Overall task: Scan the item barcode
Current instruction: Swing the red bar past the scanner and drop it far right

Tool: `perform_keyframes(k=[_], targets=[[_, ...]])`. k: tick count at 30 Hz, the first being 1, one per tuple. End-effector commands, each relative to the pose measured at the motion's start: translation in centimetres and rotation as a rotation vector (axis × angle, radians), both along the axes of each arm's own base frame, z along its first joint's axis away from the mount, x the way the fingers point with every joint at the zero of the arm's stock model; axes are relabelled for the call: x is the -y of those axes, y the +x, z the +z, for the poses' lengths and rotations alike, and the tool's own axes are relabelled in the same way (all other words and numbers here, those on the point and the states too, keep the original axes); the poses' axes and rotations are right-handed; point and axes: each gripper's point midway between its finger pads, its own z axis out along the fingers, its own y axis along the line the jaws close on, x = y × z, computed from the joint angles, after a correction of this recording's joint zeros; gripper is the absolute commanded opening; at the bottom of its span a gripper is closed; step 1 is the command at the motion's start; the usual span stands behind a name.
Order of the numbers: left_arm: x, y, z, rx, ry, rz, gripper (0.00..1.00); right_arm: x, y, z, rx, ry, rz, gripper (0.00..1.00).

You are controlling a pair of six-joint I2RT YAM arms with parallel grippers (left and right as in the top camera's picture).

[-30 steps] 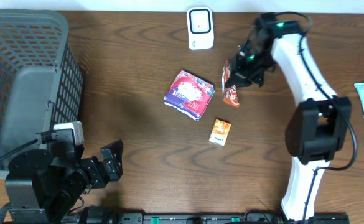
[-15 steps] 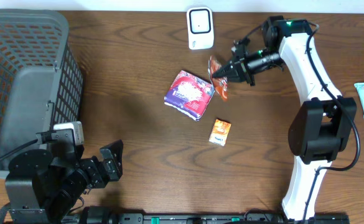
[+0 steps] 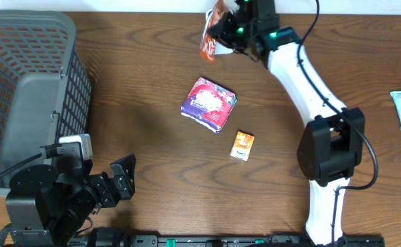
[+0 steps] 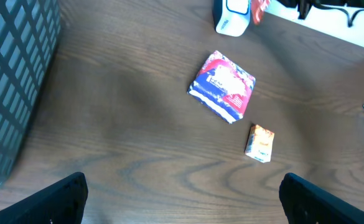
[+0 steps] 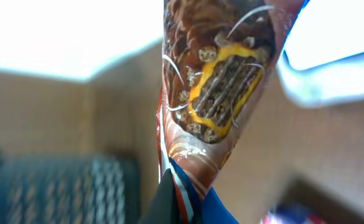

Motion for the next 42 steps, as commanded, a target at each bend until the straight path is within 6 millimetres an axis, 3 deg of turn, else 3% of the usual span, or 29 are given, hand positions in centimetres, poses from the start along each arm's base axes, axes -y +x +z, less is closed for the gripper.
perform_keyframes(k=[1,4,11,13,16,19,23,28,31,33,36,37,40,41,42], targets=[[0.2,0.0,0.6,0.014,-0.008,-0.008,0.98,2.5,3.7,0.8,0.115,-0.086,-0.254,0.01],[0.2,0.0,0.6,0.014,-0.008,-0.008,0.98,1.9,5.0,0.0,0.144,-0.05,-0.266,0.01],[0.2,0.0,0.6,0.014,-0.008,-0.008,0.98,2.4,6.6,-6.0,0.049,-0.023,-0.255,0.01],[0.2,0.0,0.6,0.014,-0.008,-0.008,0.98,3.1,6.7,-6.5,0.042,-0.034,-0.242,0.01],[0.2,0.0,0.6,0.014,-0.008,-0.008,0.98,4.8,6.9,-5.5,0.069,-0.074,-0.22,0.01],[0.2,0.0,0.6,0.014,-0.008,-0.008,0.98,9.0,6.6,-4.2,0.031,-0.14,-0.292,0.01],[0.2,0.0,0.6,0.014,-0.008,-0.008,0.98,18.2,4.7,-3.6,-0.079,-0.328,-0.497,0.01],[0.2,0.0,0.6,0.014,-0.008,-0.008,0.98,31.2,-0.6,-4.8,-0.261,-0.68,-0.666,0.01],[0.2,0.0,0.6,0.014,-0.008,-0.008,0.98,37.1,-3.4,-5.6,-0.358,-0.844,-0.693,0.01],[0.2,0.0,0.6,0.014,-0.008,-0.008,0.98,40.1,-4.5,-6.0,-0.384,-0.93,-0.631,0.01],[0.2,0.0,0.6,0.014,-0.008,-0.008,0.98,42.6,-5.5,-6.8,-0.402,-0.984,-0.507,0.02],[0.2,0.0,0.6,0.014,-0.008,-0.008,0.98,43.3,-5.9,-7.1,-0.41,-1.0,-0.466,0.13],[0.2,0.0,0.6,0.014,-0.008,-0.008,0.98,45.9,-7.5,-7.5,-0.461,-1.03,-0.478,0.7],[0.2,0.0,0.6,0.014,-0.008,-0.008,0.98,46.7,-8.0,-7.5,-0.48,-1.025,-0.499,0.78],[0.2,0.0,0.6,0.014,-0.008,-0.008,0.98,47.1,-8.3,-7.6,-0.491,-1.013,-0.519,0.8]])
